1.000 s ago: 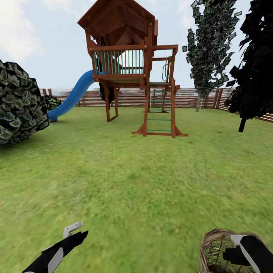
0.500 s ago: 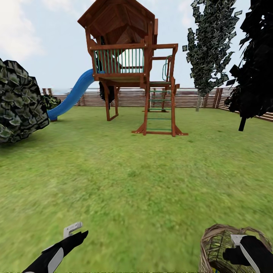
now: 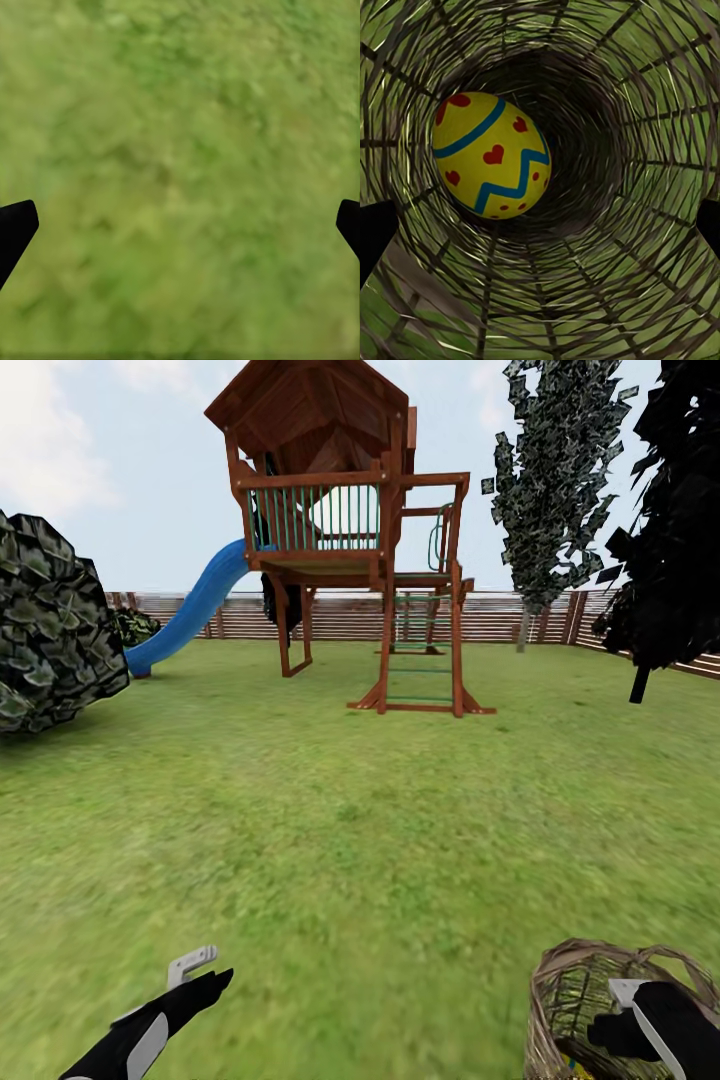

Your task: Take the three Easter eggs out of the wicker basket on the lawn in the garden, then place them on the lawn next to a single tree (choose any tree) so that all three eggs are next to the same tree and none are left in the basket.

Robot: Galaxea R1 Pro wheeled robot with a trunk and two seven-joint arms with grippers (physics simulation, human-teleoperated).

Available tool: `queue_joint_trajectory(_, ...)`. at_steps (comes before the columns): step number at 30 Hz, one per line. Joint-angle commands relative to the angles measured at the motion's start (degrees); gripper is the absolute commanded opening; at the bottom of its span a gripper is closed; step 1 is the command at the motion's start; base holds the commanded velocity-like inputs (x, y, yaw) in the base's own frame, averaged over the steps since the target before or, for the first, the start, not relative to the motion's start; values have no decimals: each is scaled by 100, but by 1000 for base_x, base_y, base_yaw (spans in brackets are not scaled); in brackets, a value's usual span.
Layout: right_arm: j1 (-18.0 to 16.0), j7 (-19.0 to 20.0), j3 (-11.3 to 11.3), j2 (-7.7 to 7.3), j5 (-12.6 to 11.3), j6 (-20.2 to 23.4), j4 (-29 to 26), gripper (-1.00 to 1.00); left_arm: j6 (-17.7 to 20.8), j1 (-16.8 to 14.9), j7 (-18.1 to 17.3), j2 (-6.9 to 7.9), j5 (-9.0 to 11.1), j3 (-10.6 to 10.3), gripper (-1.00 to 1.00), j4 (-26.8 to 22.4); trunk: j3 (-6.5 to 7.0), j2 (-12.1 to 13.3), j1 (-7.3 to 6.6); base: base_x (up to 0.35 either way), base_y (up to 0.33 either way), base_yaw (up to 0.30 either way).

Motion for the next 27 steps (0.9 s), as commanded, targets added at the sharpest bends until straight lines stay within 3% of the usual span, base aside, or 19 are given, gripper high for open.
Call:
queue_joint_trajectory(1, -2, 8, 4, -3, -17, 27, -7, 100, 55, -1, -34, -3, 49, 37, 100, -8, -25, -44, 21, 0, 0, 0)
queue_joint_trajectory(20, -2, 9, 4, -3, -20, 27, -6, 100, 46, -2, -34, -67, 49, 37, 100, 18, -366, -806, 439, 0, 0, 0)
queue_joint_trajectory(27, -2, 10, 4, -3, -20, 27, -7, 100, 42, 2, -34, -81, 49, 37, 100, 18, -521, -816, 457, 0, 0, 0)
